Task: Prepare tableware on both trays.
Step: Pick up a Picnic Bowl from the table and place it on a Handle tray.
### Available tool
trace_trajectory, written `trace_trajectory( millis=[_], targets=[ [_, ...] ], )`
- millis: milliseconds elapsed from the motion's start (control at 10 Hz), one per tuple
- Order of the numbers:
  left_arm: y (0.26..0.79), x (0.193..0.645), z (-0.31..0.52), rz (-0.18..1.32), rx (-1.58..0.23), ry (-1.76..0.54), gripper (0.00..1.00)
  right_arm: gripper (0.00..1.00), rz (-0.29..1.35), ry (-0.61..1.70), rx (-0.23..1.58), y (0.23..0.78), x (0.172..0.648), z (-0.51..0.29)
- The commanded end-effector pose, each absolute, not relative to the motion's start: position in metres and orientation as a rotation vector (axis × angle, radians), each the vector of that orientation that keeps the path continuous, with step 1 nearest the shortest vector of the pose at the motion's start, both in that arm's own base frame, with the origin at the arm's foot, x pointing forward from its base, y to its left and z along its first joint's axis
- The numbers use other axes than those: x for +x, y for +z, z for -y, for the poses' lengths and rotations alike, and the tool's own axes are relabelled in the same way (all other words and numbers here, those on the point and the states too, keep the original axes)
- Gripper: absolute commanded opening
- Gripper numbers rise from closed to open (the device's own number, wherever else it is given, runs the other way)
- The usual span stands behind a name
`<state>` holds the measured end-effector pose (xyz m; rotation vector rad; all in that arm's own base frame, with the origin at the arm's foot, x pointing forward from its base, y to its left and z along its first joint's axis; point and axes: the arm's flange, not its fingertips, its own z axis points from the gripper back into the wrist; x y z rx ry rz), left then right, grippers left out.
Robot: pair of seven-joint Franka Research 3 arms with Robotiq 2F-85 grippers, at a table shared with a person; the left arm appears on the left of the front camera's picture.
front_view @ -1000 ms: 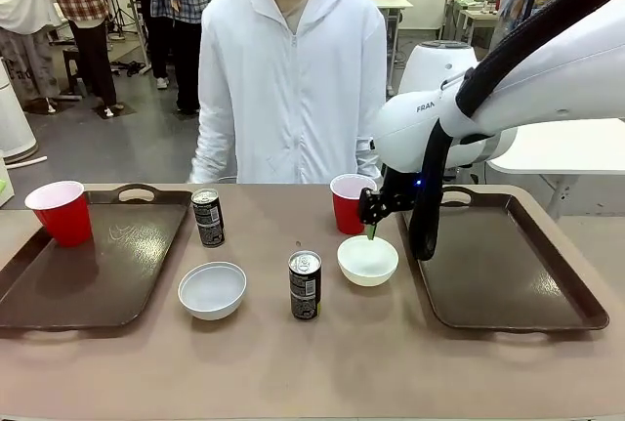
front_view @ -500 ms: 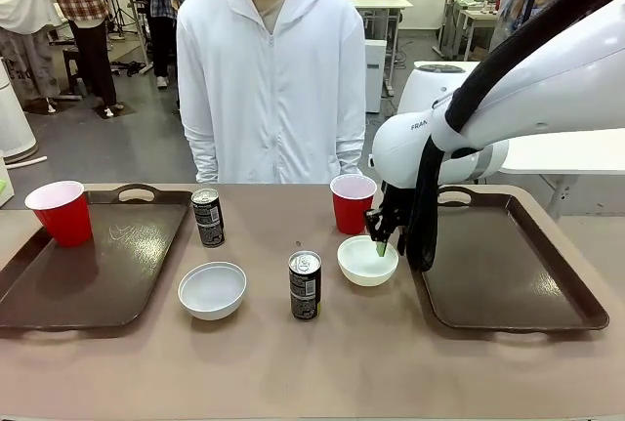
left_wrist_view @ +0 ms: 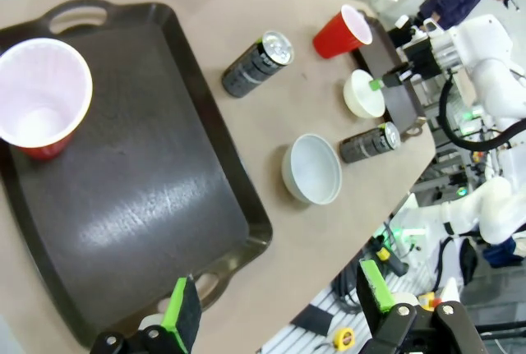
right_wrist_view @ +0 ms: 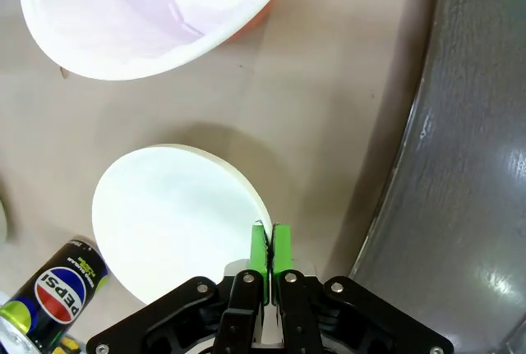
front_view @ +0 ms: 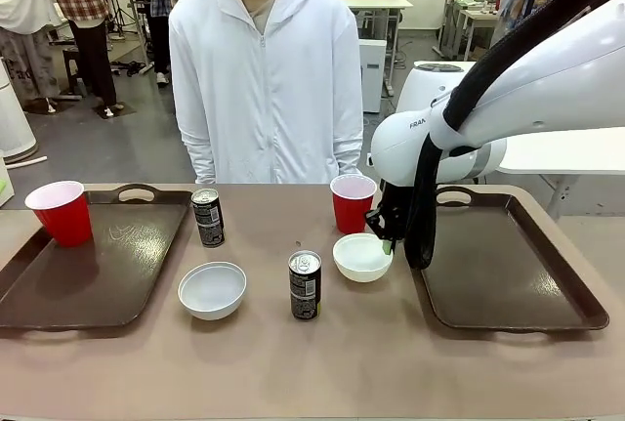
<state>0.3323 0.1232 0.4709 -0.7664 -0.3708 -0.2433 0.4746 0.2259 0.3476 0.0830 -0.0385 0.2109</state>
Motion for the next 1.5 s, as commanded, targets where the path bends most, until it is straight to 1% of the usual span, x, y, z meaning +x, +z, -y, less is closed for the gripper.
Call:
trace_trajectory(
  millis=[0, 200, 300, 600, 800, 1000, 1100, 1200, 1400],
  targets=[
    [0.471, 0.332, -0.125, 0.379, -0.780, -0.246, 1.00, 0.00, 0.022, 0.218, 0.103, 0.347, 0.480, -0.223],
    [0.471, 0.332, -0.125, 0.379, -0.780, -0.246, 1.00, 0.01, -0.007, 0.213, 0.086, 0.349, 0.476, -0.221],
    [0.471, 0.332, -0.125, 0.379, -0.780, -0.246, 1.00, 0.01, -0.030, 0.238, 0.057, 0.357, 0.461, -0.221],
    [0.471, 0.332, -0.125, 0.379, -0.780, -0.246, 1.00, 0.01, -0.046, 0.370, 0.030, 0.419, 0.381, -0.209],
    [0.471, 0.332, -0.125, 0.379, -0.780, -0.246, 1.00, 0.01, 0.012, 0.376, 0.051, 0.459, 0.354, -0.195],
    [0.471, 0.332, -0.125, 0.379, -0.780, -0.246, 1.00, 0.01, 0.048, 0.357, 0.103, 0.483, 0.339, -0.184],
    [0.471, 0.332, -0.125, 0.379, -0.780, -0.246, 1.00, 0.01, 0.103, 0.179, 0.075, 0.488, 0.338, -0.190],
    [0.471, 0.332, -0.125, 0.379, -0.780, -0.246, 1.00, 0.01, 0.038, 0.356, 0.055, 0.488, 0.344, -0.192],
    [0.471, 0.332, -0.125, 0.379, -0.780, -0.246, 1.00, 0.01, 0.038, 0.356, 0.055, 0.488, 0.344, -0.192]
  ],
)
